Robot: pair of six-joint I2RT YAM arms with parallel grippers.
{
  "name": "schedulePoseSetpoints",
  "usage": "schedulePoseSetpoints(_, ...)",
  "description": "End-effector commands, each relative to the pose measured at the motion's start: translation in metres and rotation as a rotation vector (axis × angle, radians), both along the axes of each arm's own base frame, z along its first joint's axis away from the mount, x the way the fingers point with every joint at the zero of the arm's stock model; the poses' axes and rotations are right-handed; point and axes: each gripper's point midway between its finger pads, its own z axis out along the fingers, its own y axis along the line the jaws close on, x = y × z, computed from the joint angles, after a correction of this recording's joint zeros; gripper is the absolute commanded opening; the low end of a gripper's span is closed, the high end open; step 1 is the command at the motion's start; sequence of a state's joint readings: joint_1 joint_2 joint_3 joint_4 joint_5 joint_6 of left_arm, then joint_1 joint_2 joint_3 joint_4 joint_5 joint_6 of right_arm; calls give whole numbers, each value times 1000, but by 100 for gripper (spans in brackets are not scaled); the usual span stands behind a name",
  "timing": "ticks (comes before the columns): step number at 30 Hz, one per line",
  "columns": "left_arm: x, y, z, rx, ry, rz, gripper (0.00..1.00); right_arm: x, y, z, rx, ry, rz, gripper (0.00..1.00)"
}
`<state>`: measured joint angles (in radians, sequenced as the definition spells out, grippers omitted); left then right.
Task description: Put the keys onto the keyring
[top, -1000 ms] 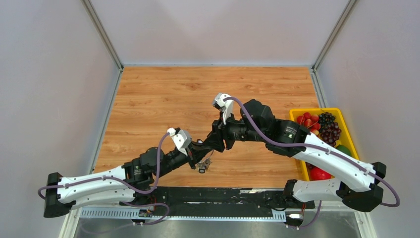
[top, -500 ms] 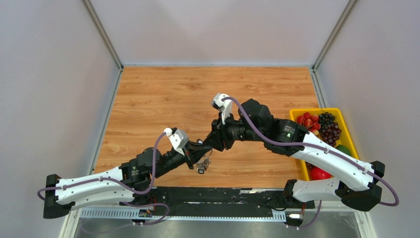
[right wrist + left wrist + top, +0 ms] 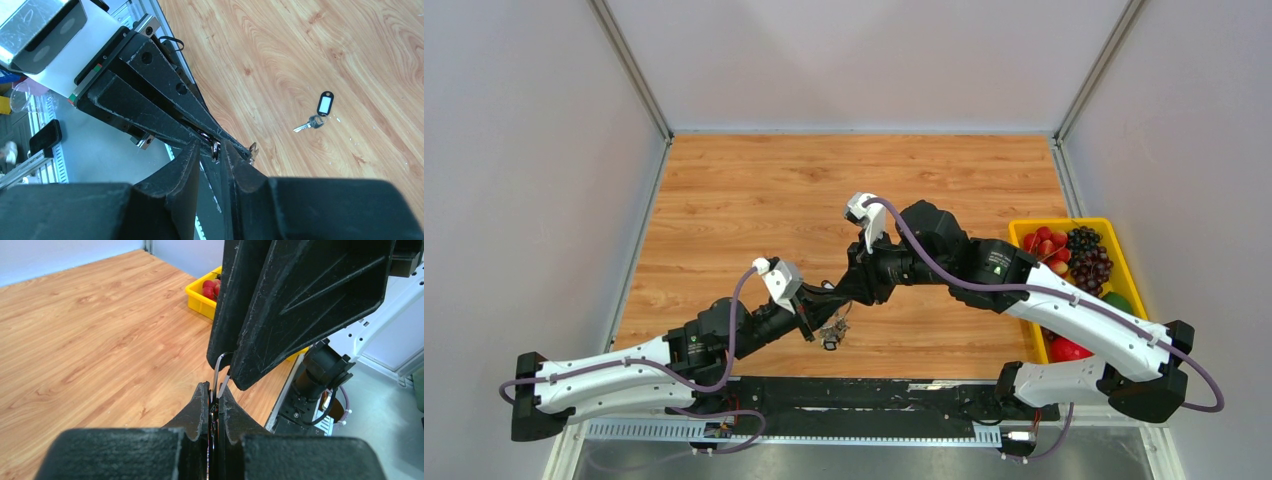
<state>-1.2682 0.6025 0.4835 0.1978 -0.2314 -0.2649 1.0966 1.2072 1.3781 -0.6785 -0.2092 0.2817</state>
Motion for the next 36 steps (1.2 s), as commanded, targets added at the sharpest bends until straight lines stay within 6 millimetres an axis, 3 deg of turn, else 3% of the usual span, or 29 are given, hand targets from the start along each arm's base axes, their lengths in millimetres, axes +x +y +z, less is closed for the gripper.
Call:
schedulePoseSetpoints(1, 0, 5, 39, -113, -19, 11, 0, -2, 2, 20, 48, -25, 26, 22)
schedulePoseSetpoints(9, 0, 6, 36, -117, -16, 15, 0, -2, 2, 20, 48, -27, 27, 17)
schedulePoseSetpoints(36, 0, 3, 35, -109, -12, 7, 0, -1, -4, 35, 84, -61, 7, 21)
